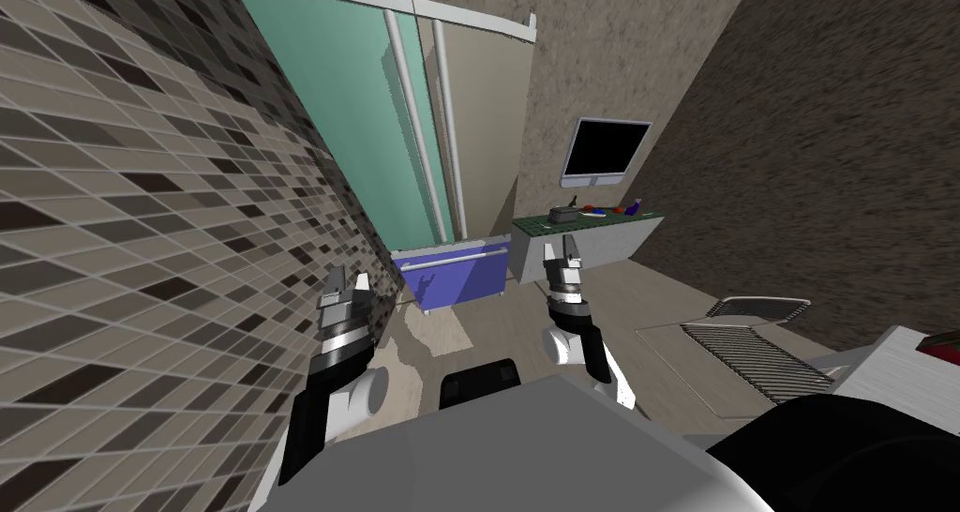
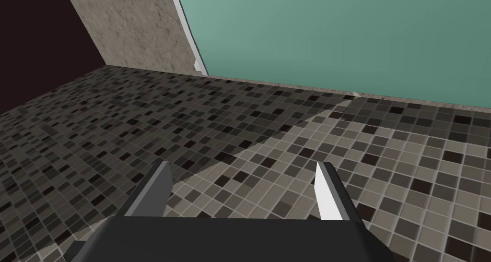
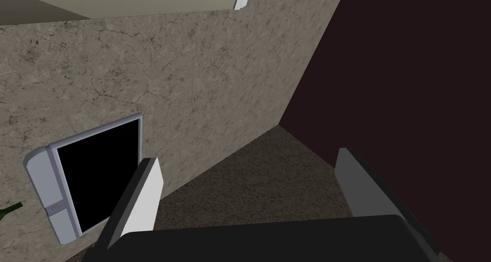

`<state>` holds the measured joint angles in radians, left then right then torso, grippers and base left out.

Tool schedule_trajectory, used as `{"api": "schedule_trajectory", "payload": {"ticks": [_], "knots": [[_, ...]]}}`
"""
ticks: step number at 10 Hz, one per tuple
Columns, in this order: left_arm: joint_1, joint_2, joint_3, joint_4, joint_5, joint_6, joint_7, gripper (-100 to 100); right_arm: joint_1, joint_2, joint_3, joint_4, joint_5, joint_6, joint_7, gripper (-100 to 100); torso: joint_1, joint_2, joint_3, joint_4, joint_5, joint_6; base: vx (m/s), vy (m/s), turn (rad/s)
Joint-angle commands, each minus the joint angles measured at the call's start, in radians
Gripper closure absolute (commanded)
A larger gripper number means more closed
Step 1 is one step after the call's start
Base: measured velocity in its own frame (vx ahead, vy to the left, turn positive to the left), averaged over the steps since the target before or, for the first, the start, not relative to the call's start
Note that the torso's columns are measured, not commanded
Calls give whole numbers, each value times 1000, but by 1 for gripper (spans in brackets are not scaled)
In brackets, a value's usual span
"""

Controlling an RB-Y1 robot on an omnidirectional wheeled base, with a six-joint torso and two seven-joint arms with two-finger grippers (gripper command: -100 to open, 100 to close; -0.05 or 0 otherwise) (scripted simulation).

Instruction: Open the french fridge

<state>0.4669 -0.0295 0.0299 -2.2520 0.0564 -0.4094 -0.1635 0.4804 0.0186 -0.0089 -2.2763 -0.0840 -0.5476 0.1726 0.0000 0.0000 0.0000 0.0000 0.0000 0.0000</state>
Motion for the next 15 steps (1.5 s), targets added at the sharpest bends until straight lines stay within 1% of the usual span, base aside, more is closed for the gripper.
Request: {"api": "schedule_trajectory", "payload": {"ticks": [1,3,9,10,11,12,15], "knots": [[0,0,0,0,0,0,0,0,0,0,0,0,0,0,0,0,0,40,-82,41,0,0,0,0,0],[0,0,0,0,0,0,0,0,0,0,0,0,0,0,0,0,0,175,-351,176,0,0,0,0,0],[0,0,0,0,0,0,0,0,0,0,0,0,0,0,0,0,0,618,-1234,617,0,0,0,0,0],[1,41,3,-1,-1,11,-1,-100,0,0,0,0,0,0,0,0,0,691,-1382,691,0,0,21,-7,-8],[3,68,6,-3,-2,22,-3,-100,0,0,0,0,0,0,0,0,0,724,-1451,724,0,0,50,-19,-10],[4,94,11,-5,-3,36,-4,-100,0,0,0,0,0,0,0,0,-1,732,-1472,733,0,0,66,-39,-11],[10,149,27,-21,-7,94,-11,-100,0,0,0,0,0,0,0,0,0,736,-1477,738,0,0,95,-37,-17]]}}
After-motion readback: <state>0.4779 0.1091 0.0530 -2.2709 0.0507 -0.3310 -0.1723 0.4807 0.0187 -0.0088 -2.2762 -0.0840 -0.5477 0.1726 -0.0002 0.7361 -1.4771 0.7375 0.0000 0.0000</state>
